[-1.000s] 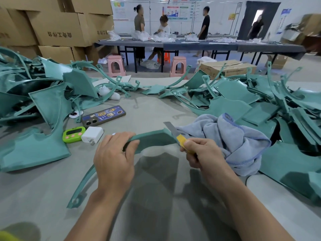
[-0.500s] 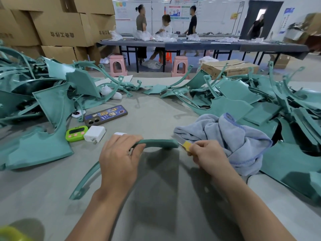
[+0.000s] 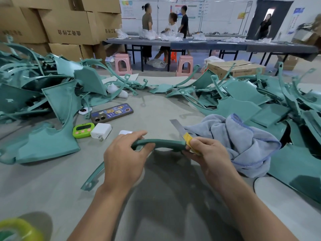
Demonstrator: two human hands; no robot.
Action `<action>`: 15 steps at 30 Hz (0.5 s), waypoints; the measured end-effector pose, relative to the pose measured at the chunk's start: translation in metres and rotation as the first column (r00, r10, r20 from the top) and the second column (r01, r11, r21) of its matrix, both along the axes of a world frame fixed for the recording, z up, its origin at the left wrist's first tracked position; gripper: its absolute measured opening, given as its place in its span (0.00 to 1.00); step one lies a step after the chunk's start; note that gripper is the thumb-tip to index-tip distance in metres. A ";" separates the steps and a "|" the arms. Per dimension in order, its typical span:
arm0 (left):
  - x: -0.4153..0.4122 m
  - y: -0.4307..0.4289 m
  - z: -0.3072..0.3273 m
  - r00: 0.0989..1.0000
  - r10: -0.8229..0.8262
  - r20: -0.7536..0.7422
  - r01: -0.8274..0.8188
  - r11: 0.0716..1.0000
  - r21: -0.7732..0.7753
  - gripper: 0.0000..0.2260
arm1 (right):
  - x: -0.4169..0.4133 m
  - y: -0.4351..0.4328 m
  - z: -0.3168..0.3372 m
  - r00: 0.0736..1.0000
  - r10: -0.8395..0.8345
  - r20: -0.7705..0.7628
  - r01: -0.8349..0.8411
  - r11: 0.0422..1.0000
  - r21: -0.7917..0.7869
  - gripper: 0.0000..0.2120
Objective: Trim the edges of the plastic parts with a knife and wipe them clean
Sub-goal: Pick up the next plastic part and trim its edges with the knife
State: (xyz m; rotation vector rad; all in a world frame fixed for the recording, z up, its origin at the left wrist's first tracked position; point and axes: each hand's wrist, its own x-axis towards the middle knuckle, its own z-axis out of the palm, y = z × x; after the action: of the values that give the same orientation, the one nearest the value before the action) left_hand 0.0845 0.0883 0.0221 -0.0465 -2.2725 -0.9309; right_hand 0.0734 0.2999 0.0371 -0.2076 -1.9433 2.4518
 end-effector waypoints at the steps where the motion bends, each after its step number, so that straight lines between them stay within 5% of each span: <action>1: 0.001 0.001 0.000 0.999 0.041 0.016 -0.041 0.999 -0.015 0.17 | -0.002 0.000 0.000 1.000 -0.012 0.007 0.012 1.000 -0.014 0.21; 6: -0.002 -0.018 0.001 0.917 0.317 0.241 -0.264 0.937 -0.226 0.12 | -0.005 0.016 0.001 0.993 -0.105 -0.060 0.096 0.987 -0.126 0.16; 10: -0.004 -0.030 0.001 0.928 0.192 0.318 -0.189 0.981 -0.042 0.05 | -0.014 0.030 0.003 0.952 -0.301 -0.049 0.278 0.923 -0.267 0.12; 12: -0.004 -0.027 0.000 0.952 0.134 0.275 -0.146 0.989 0.022 0.04 | -0.010 0.030 0.005 0.892 -0.393 -0.224 0.403 0.915 0.001 0.14; 15: 0.001 -0.016 -0.001 0.976 0.084 0.203 -0.105 0.990 0.096 0.08 | 0.011 0.018 0.008 0.811 -0.238 -0.535 0.466 0.816 0.343 0.12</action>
State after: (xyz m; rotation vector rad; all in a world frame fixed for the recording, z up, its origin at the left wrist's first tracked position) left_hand 0.0852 0.0724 0.0212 0.2077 -2.3788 -1.0437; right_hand 0.0840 0.3176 0.0456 0.0260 -1.9538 1.5529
